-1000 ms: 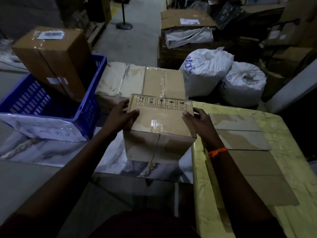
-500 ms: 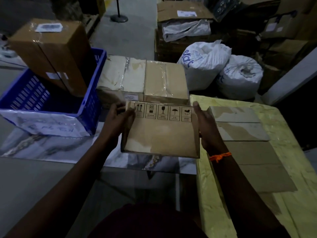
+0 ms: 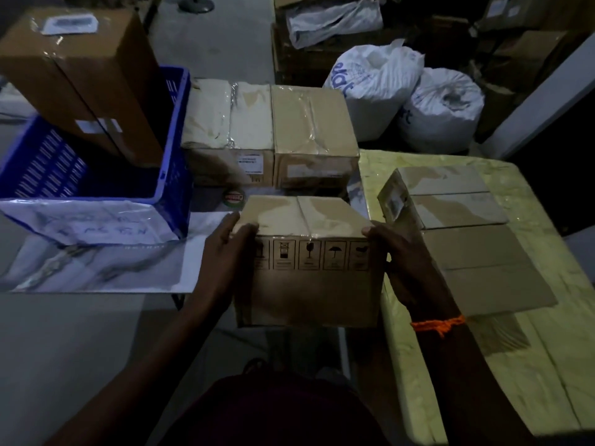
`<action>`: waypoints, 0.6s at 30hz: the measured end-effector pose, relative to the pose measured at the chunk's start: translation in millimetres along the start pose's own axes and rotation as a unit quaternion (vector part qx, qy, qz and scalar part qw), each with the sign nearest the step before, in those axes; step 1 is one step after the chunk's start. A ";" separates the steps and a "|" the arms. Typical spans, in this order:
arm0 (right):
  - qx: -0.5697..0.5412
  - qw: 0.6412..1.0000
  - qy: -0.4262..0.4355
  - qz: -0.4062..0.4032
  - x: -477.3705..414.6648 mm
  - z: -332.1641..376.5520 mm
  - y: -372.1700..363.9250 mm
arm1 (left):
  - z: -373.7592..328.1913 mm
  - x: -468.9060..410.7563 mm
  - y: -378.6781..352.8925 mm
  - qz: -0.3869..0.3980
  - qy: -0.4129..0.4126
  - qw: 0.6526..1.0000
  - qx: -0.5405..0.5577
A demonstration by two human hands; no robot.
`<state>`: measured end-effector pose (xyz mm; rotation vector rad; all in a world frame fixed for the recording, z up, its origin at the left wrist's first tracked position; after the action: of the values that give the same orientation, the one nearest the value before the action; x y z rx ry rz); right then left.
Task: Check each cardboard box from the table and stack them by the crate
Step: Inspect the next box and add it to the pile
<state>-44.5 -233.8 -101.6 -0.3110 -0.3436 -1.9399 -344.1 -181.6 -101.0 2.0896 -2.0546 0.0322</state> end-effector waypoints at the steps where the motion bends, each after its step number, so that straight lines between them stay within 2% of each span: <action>1: -0.002 1.000 0.007 0.001 1.6 -3.2 -2.5 | 9.4 2.3 0.9 0.000 0.012 1.000 0.006; 9: -0.011 1.000 0.004 -0.016 11.9 -73.1 -16.1 | 63.2 9.1 18.1 0.021 0.040 0.999 -0.020; 14: 0.087 0.994 0.021 -0.056 13.4 -95.8 -34.3 | 87.8 13.5 19.2 0.006 0.021 0.997 -0.074; 18: 0.094 0.992 0.032 -0.076 13.0 -106.2 -40.6 | 92.2 11.4 19.1 -0.004 -0.012 0.995 -0.100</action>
<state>-93.0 -270.0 -198.8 -0.1017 -0.5159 -2.0427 -374.9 -208.1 -186.8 1.9866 -1.9715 -0.1922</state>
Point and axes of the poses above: each hand's wrist, its own x-axis away from the middle knuckle, its own y-axis out of the back of the hand, z = x × y, the point moved 9 cm from there along -x, towards the middle knuckle, and after that the axes turned 7 degrees about -z, right-handed, at the moved point
